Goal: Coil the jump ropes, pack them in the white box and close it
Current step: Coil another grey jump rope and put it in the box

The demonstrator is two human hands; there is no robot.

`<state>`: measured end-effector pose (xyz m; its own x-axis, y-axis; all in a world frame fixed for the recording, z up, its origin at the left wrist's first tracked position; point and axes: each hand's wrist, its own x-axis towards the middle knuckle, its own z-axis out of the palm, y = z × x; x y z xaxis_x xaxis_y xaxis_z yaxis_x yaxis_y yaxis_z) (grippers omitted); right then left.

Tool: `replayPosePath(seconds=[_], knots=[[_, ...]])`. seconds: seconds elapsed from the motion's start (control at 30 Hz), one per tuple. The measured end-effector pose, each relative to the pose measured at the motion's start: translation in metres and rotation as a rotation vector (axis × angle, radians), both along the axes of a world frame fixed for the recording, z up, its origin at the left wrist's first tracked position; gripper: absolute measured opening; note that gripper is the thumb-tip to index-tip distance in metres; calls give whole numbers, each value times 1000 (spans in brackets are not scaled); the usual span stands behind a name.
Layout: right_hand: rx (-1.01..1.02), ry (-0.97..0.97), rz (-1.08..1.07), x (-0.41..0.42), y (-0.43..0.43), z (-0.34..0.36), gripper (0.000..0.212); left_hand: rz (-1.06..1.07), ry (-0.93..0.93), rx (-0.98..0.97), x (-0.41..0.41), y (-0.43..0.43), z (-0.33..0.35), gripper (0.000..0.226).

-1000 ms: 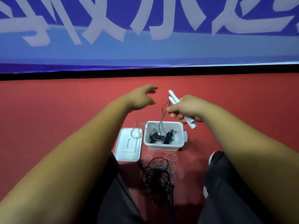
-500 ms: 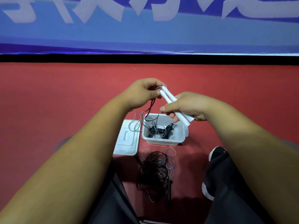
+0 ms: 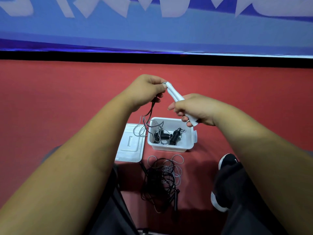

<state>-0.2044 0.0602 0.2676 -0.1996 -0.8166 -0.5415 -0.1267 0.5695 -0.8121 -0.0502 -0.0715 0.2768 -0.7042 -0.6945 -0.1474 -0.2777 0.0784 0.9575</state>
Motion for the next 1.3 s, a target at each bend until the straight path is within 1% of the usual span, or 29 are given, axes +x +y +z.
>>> replayPosePath(seconds=[0.13, 0.23, 0.33, 0.47, 0.6, 0.7, 0.77, 0.83, 0.9, 1.03, 1.17, 1.27, 1.3], knots=[[-8, -88, 12, 0, -1, -2, 23, 33, 48, 161, -1, -3, 3, 23], [-24, -139, 20, -1, 0, -2, 22, 105, 98, 293, -4, -4, 5, 24], [-30, -94, 38, -2, 2, 2, 15, 93, 93, 362, -4, -6, 5, 18], [-39, -43, 18, -3, 6, 4, 9, -62, 7, 323, 5, -11, 2, 8], [-66, -42, -40, -4, 5, 2, 10, -155, -37, 284, 13, -15, 0, 16], [-75, -70, -53, -4, 5, 1, 10, -149, -9, 310, 14, -14, 2, 16], [-82, -109, -66, -4, 5, 2, 12, -121, 46, 345, 13, -12, 4, 15], [-114, -150, -77, -3, 5, 5, 18, -79, 133, 392, 10, -9, 6, 13], [-186, -136, -75, -1, 6, 7, 27, -78, 189, 412, 8, -7, 9, 11], [-348, -27, -49, 2, 6, 4, 33, -102, 205, 315, 8, -3, 13, 8], [-430, 46, -52, 6, 3, -2, 34, -98, 233, 299, 9, -1, 15, 9], [-433, 30, -57, 9, 2, -7, 47, -114, 236, 243, 9, 3, 17, 13], [-436, 4, -49, 11, 1, -9, 48, -111, 240, 231, 9, 4, 17, 14]])
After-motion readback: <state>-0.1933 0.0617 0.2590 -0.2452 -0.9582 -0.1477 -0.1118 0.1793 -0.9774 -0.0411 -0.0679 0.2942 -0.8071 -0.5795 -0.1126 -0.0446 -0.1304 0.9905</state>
